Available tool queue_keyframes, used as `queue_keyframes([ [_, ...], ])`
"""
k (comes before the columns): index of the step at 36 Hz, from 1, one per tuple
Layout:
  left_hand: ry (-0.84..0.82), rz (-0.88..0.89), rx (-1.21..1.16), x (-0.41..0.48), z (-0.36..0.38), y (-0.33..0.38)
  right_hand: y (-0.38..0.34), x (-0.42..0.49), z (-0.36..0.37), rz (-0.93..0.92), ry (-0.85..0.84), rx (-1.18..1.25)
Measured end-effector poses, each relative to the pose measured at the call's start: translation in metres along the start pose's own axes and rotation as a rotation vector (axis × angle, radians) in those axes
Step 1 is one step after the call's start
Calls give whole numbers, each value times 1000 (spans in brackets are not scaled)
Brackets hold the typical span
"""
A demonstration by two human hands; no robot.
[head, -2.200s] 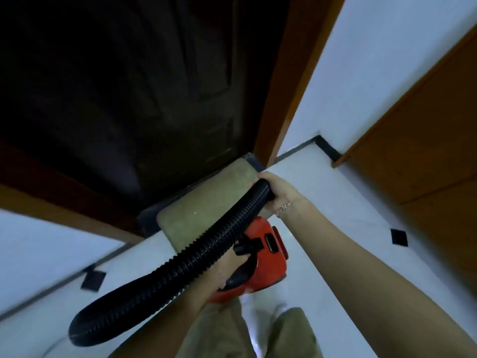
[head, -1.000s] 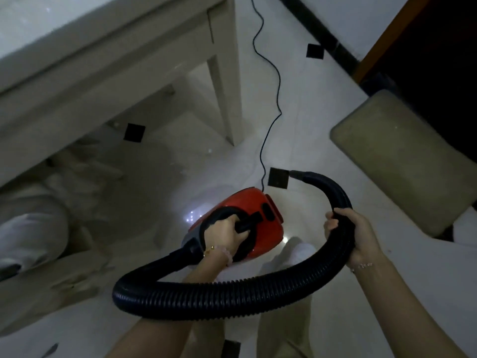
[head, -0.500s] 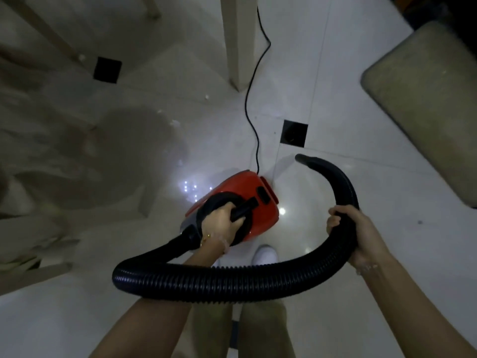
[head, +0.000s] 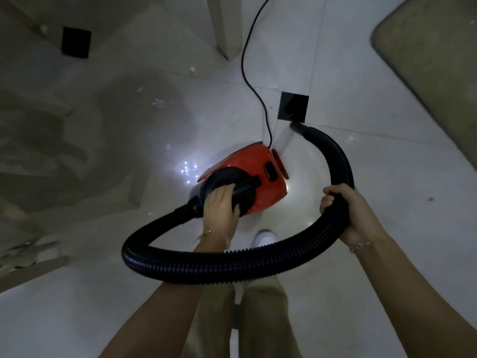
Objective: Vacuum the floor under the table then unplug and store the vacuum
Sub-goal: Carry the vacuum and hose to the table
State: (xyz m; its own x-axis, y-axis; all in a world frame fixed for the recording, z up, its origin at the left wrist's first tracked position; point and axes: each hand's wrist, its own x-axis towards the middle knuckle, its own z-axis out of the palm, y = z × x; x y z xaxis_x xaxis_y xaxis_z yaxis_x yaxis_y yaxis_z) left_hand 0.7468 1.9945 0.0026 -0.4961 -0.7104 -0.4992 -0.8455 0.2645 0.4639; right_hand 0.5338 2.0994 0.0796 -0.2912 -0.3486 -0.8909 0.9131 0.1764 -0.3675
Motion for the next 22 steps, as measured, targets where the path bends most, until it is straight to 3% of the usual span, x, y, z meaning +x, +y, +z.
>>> queue_keyframes([
  [4,35,108,99,-45,-2,-1,1,1,4,-2,4,41],
  [6,-44,156,152,-69,-6,-2,2,2,6,-11,8,44],
  [9,-544,22,141,-116,-15,9,6,3,6,-63,21,-10],
  [11,-672,109,139,-152,-30,22,12,3,3,-71,37,-78],
  [14,-622,326,106,-180,-69,56,20,3,-4,-23,80,-185],
  [17,-558,431,-110,-177,-100,83,26,1,-16,24,140,-197],
  [22,-424,342,-189,-112,-100,94,38,-2,-34,64,167,-157],
])
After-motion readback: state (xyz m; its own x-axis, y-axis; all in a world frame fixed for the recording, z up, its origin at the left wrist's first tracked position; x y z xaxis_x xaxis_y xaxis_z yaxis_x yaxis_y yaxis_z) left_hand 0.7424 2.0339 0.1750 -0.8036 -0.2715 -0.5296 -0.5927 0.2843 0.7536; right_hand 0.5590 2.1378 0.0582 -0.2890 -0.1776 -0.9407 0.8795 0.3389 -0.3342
